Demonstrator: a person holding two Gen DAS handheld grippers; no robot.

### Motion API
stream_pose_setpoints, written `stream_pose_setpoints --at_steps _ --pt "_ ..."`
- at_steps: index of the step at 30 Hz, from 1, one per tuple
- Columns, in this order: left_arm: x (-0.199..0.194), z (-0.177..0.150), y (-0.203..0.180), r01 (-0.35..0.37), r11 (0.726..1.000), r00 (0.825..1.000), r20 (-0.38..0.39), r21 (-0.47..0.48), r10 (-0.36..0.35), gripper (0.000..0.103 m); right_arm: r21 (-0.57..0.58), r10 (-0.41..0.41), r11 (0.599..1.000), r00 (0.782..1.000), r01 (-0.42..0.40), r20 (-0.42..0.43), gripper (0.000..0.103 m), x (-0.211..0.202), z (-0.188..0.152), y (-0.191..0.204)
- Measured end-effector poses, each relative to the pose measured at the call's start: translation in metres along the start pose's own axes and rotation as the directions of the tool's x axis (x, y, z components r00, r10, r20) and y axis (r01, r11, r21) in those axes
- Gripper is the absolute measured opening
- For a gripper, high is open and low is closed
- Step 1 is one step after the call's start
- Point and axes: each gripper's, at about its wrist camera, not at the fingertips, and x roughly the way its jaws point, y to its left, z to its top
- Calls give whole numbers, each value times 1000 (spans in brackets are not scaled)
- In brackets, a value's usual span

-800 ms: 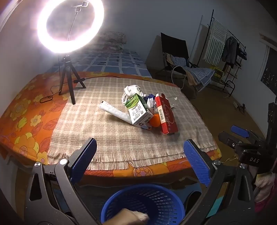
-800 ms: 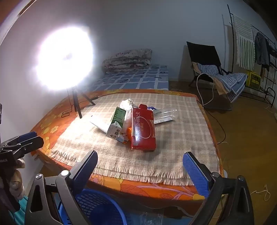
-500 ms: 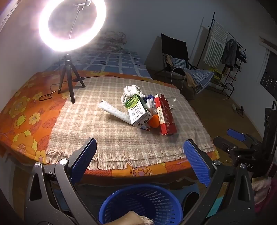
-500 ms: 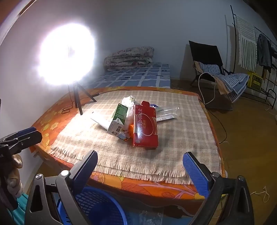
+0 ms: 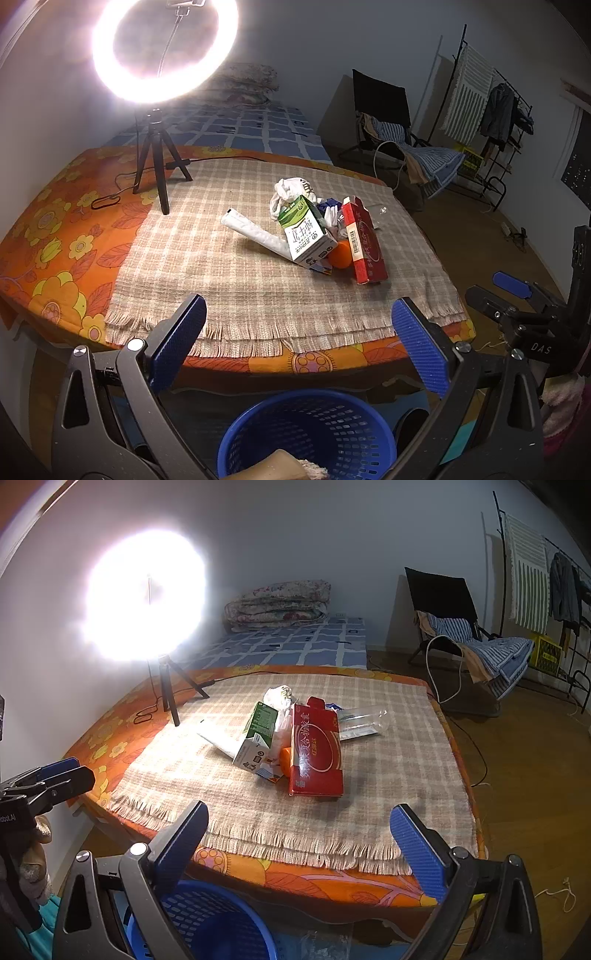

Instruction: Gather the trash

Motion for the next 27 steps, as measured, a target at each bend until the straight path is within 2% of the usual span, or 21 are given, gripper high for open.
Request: stream_pose_setpoints --at_steps 27 --pt "2 1 2 -17 1000 1000 4 4 17 102 8 8 1000 1000 -8 -6 100 1 -1 0"
